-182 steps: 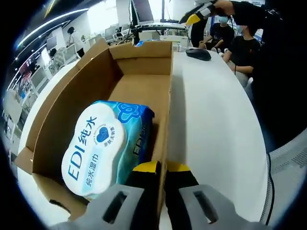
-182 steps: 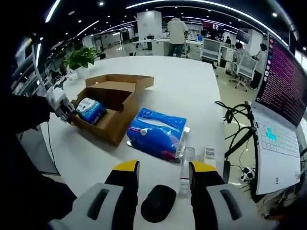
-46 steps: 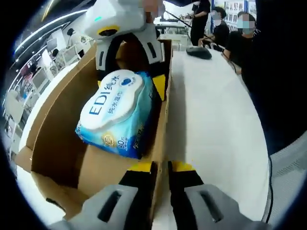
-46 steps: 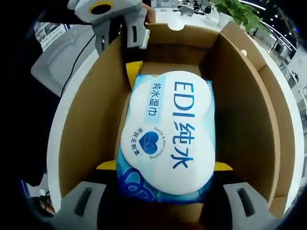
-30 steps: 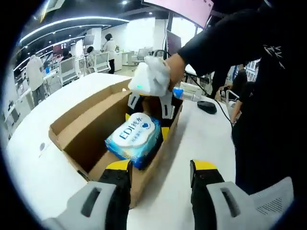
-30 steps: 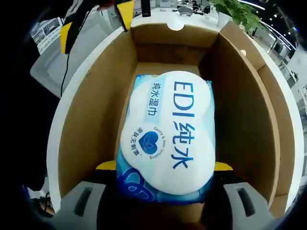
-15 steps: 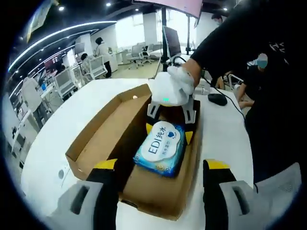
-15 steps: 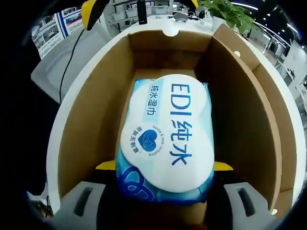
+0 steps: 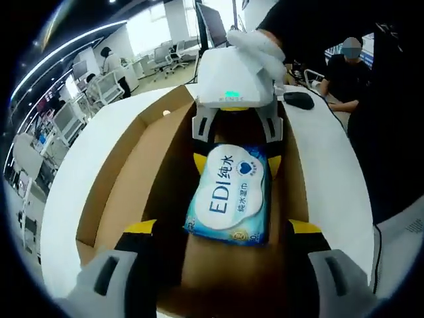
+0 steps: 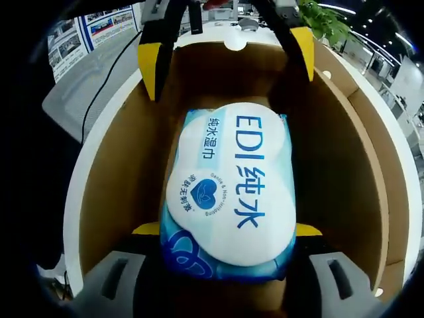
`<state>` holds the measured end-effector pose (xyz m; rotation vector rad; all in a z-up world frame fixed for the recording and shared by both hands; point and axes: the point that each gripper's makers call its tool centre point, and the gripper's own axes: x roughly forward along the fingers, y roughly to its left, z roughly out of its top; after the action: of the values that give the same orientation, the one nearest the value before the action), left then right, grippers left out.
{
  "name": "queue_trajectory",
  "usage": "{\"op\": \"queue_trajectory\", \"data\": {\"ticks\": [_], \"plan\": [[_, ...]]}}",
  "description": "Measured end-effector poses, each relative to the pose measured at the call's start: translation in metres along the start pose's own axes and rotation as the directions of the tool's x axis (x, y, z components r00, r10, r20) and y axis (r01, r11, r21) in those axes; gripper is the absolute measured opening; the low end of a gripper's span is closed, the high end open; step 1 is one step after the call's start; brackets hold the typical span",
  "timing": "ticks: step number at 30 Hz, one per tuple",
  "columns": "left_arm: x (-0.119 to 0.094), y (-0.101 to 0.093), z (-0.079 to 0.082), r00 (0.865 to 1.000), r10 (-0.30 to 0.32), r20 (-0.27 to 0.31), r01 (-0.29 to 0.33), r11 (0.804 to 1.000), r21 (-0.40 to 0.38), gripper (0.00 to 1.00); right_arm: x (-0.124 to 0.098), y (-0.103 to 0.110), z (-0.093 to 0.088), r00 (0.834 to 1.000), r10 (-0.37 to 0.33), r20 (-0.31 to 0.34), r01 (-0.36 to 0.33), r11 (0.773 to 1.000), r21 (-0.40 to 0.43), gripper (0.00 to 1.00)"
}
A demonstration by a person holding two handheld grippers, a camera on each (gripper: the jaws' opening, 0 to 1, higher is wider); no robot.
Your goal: Operate the shoe box by opening the lid, removing the specified soft item, and placing it in the target area until the item is outside and the box remains undamaged.
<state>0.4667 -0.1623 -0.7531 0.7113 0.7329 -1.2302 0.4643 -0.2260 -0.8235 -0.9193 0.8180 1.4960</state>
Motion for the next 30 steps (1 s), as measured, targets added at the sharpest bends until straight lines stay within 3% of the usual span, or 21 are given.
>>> {"op": "queue_trajectory", "data": {"ticks": [2,6,15,22,30], "plan": [[0.011,0.004,-0.012,0.998,-0.021,-0.063,0.024,0.999,0.048,0.79,0.000,0.000,0.000,1.000,-0.001,-0.002,0.001,1.000,0.000,0.71],[0.026,-0.002,-0.015,0.993,-0.043,-0.113,0.054,0.993,0.104,0.77,0.000,0.000,0.000,1.000,-0.005,0.000,0.005,1.000,-0.002,0.71],[0.056,-0.005,-0.020,0.980,-0.102,-0.170,0.120,0.988,0.100,0.77,0.001,0.000,-0.001,1.000,-0.005,0.007,0.005,1.000,0.000,0.71],[0.066,-0.007,-0.026,0.967,-0.134,-0.217,0.158,0.982,0.099,0.81,0.000,0.000,-0.001,1.000,-0.008,0.013,0.008,1.000,0.002,0.72],[0.067,-0.007,-0.025,0.965,-0.151,-0.212,0.174,0.980,0.092,0.80,0.000,0.000,-0.001,1.000,-0.009,0.022,0.009,1.000,0.014,0.72]]}}
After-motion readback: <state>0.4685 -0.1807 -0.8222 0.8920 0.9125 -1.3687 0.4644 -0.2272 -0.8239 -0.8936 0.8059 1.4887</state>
